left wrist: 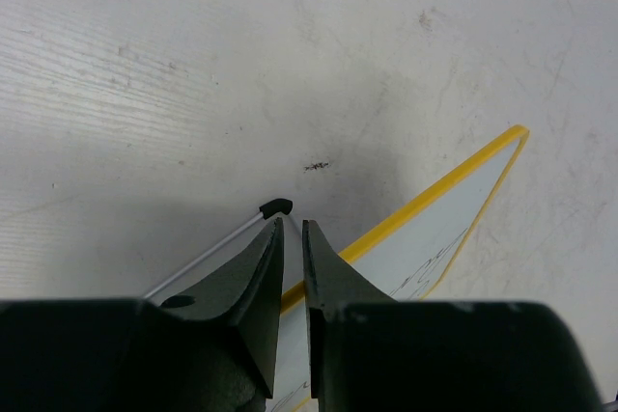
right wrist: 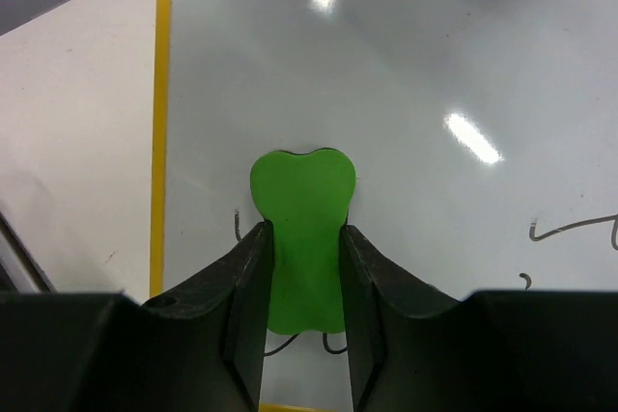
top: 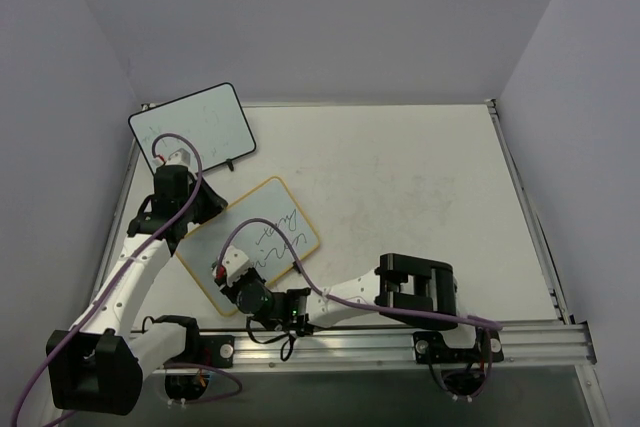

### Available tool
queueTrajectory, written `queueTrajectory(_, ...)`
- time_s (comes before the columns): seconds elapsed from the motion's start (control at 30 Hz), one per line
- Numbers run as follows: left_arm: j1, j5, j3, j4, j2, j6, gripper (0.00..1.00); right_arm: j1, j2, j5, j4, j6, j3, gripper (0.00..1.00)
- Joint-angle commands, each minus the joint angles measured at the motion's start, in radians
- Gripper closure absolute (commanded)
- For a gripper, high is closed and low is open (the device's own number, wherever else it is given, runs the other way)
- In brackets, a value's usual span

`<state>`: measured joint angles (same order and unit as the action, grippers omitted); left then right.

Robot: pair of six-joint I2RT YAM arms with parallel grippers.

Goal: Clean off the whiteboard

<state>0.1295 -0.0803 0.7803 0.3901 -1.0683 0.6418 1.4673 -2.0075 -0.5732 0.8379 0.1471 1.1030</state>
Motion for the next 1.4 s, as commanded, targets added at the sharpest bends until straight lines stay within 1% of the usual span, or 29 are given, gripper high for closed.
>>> queueTrajectory(0.0, 0.012, -0.019, 0.017, -0.003, -0.007, -0.013, 0.78, 0.010, -0.042, 0.070, -0.068, -0.015, 0.040, 1.00)
queueTrajectory(0.37, 0.013, -0.018, 0.016, 0.000, -0.004, -0.014, 0.78, 0.044, -0.083, 0.118, -0.108, -0.047, 0.112, 1.00)
queueTrajectory(0.53, 0.013, -0.019, 0.016, -0.005, -0.004, -0.014, 0.78, 0.047, -0.094, 0.116, -0.114, -0.052, 0.124, 1.00)
queueTrajectory(0.67, 0.013, -0.019, 0.016, -0.003, -0.002, -0.014, 0.78, 0.047, -0.093, 0.082, -0.117, -0.049, 0.120, 1.00)
queueTrajectory(0.9, 0.015, -0.019, 0.011, -0.005, -0.002, -0.013, 0.78, 0.013, -0.074, 0.039, -0.108, -0.024, 0.075, 1.00)
queueTrajectory(1.37, 0.015, -0.021, 0.010, -0.008, -0.007, -0.013, 0.78, -0.073, 0.012, -0.019, -0.080, 0.040, -0.052, 1.00)
